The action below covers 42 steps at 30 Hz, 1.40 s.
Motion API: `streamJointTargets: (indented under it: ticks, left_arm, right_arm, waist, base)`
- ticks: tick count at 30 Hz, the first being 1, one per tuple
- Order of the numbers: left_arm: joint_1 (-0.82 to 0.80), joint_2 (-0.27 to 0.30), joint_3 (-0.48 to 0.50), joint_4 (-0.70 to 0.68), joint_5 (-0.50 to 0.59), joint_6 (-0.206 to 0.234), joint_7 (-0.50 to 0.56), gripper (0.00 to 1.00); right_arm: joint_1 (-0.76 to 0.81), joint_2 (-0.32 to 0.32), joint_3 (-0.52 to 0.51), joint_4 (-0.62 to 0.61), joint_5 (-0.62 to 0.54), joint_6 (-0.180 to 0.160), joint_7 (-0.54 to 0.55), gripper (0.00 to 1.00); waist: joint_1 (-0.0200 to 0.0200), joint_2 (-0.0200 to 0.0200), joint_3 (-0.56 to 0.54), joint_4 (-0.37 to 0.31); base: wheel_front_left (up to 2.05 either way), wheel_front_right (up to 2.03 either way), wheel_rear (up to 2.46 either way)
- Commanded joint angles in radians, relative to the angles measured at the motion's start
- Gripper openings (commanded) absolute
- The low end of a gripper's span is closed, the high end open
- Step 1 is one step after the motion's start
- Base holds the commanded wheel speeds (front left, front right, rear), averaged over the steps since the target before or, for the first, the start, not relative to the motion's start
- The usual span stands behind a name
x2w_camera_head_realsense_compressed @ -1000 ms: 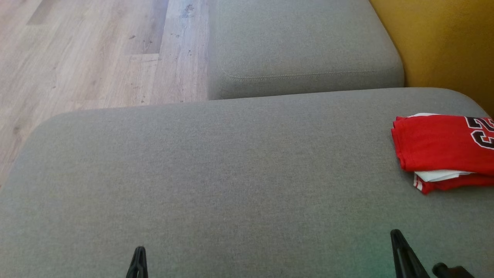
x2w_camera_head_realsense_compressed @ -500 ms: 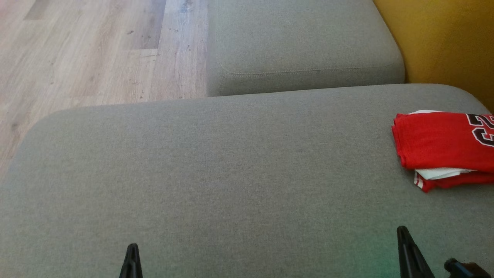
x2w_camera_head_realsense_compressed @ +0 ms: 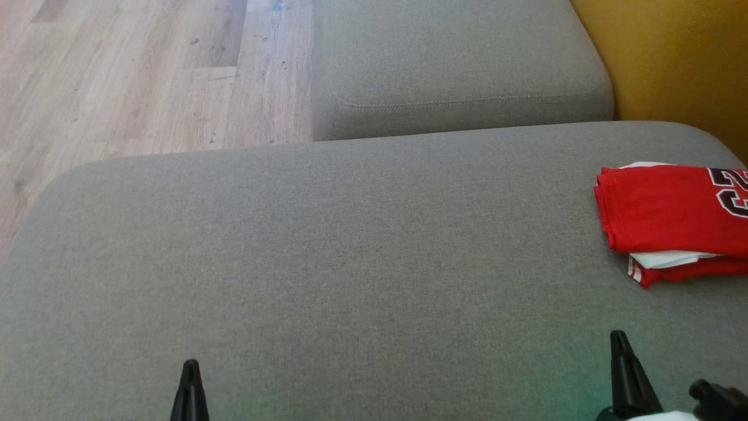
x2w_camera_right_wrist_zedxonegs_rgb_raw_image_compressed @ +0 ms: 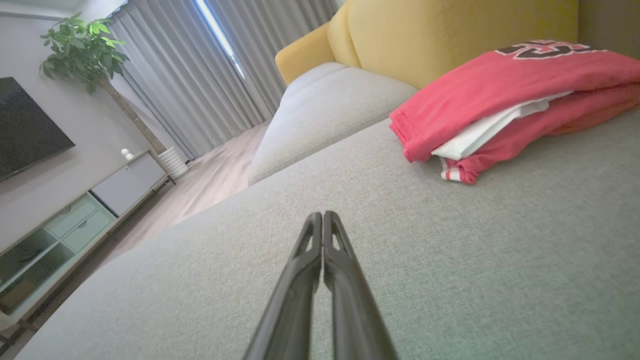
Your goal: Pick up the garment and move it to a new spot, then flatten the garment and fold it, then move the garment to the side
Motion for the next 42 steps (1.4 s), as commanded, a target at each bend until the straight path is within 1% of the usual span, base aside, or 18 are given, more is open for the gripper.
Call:
streamJointTargets:
  ticks: [1, 42]
  left_arm:
    - [-0.053, 0.013, 0.024, -0.025, -0.034, -0.007, 0.004, 0.00]
    - [-0.192, 0.020, 0.093, 0.041, -0.511, -0.058, 0.110, 0.00]
  right_arm:
    - [-0.065, -0.020, -0.004, -0.027, 0.038, 0.000, 0.010, 0.00]
    - [-0.193, -0.030, -0.036, 0.015, 0.542, -0.001, 0.117, 0.00]
  waist:
    - [-0.0001, 0.0000, 0.002, 0.000]
    - [-0.0001, 0.0000, 0.043, -0.006]
  base:
    - [0.00, 0.00, 0.00]
    - [0.00, 0.00, 0.00]
